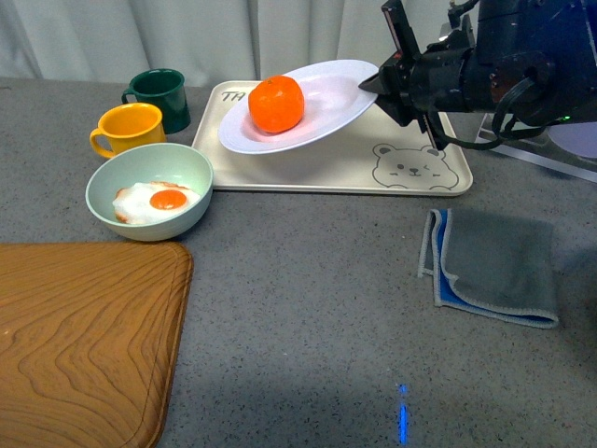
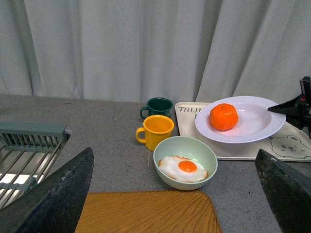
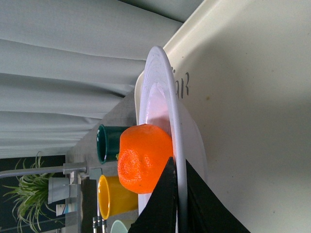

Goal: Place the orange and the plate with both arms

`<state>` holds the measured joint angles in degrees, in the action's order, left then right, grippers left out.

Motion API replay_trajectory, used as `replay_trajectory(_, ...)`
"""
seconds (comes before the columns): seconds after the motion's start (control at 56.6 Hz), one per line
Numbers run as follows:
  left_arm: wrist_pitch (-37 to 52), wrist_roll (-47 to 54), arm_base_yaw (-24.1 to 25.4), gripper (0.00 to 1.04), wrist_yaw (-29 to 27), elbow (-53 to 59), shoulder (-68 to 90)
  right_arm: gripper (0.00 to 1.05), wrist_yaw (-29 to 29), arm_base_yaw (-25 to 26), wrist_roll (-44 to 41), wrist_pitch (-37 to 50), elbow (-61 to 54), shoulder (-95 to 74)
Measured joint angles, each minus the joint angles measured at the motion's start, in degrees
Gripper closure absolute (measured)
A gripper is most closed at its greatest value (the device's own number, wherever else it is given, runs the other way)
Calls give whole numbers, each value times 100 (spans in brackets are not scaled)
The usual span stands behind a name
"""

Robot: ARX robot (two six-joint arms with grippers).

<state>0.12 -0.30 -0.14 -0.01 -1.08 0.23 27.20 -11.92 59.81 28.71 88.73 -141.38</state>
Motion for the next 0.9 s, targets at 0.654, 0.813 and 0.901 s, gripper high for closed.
replay_trajectory(0.654,0,2,0,7,0,0,0,13,-1110,210,-2997,-142,-2087,1475)
replay_trajectory(0.813,0,2,0,7,9,0,0,23,-2973,160,-4430,2511,-3676,2142)
replay_trajectory(0.901,0,2,0,7,-2,0,0,42,-3526,293,-5458,4111,-5366,3342)
